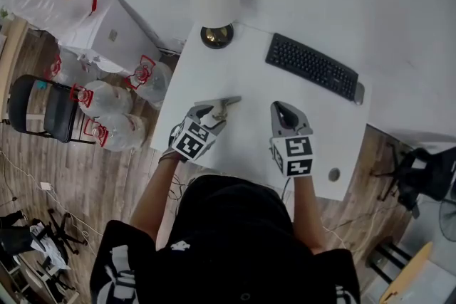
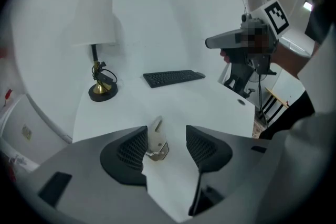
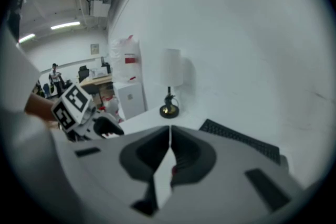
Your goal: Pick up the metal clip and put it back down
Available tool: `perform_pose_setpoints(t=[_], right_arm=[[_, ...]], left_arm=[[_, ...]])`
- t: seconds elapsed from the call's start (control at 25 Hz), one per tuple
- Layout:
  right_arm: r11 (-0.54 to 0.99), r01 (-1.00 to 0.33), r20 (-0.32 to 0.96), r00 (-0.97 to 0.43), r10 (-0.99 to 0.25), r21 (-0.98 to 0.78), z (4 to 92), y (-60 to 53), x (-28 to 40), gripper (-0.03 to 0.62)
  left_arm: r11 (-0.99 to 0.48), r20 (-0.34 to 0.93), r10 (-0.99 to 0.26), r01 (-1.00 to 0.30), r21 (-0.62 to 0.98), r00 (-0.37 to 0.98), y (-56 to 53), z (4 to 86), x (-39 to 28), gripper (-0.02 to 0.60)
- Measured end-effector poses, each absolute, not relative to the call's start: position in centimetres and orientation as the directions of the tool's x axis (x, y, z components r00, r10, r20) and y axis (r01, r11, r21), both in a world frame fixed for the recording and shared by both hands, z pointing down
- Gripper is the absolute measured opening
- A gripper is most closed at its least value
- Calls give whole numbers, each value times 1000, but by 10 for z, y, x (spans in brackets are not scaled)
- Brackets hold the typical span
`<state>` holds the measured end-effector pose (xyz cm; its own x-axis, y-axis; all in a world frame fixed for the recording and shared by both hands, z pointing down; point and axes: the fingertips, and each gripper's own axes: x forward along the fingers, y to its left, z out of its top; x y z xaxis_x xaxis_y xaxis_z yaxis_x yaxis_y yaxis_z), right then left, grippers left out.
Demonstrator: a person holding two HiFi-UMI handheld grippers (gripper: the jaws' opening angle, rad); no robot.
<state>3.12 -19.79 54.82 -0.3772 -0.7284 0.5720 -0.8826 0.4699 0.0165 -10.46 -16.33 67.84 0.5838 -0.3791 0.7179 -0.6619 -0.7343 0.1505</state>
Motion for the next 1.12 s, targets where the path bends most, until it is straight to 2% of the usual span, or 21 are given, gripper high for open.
perform_pose_setpoints(t=[0.48,0.88,1.12], right_arm=[[439,-898,608,-338,-718,19,562,-199,45,35],[419,-908,629,-321,-708,8,569,-199,55,35],[410,-912,626,-318,-712,4,569,-201,56,35]], left_arm=[[-858,848,-321,-509,-72,421,-170,743,-104,253],[-887,874,-330,-433,-158,356,-174,769,-101,252],[-889,875,-341,-421,-181,344,-177,776,-100,215]])
